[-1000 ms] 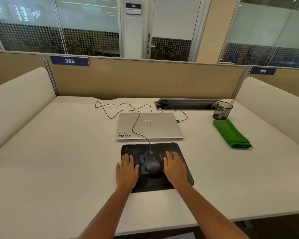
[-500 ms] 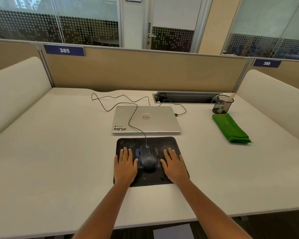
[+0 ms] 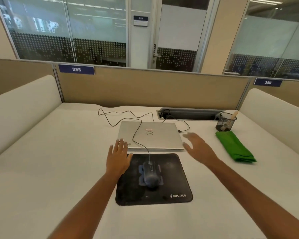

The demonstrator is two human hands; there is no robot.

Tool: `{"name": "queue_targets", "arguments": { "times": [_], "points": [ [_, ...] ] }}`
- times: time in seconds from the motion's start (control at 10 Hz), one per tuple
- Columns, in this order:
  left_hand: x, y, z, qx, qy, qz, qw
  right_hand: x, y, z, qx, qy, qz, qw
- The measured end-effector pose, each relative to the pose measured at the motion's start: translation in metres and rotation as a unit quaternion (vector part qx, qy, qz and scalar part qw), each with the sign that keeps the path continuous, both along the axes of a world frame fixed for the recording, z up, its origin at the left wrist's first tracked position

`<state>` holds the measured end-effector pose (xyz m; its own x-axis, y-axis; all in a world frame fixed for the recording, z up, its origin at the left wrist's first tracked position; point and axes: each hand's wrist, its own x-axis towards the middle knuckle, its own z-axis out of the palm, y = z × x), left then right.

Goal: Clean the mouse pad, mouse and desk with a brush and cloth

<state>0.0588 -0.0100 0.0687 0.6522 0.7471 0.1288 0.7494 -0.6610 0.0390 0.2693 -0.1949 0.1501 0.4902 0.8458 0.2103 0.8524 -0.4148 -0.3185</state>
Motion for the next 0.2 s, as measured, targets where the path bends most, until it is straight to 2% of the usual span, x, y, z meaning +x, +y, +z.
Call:
{"name": "queue_targets", "arguments": {
  "times": [0.1,0.2],
  "points": [
    [0.007,0.039,0.077,0.101,-0.071,-0.004,0.992,0.003,-0.023,0.112,0.127,-0.059,0.042,0.989],
    [0.012,0.068,0.169,0.187,-0.164,-0.005,0.969,-0.013,-0.074,0.218,0.25,-0.139,0.113,0.952]
  ]
}}
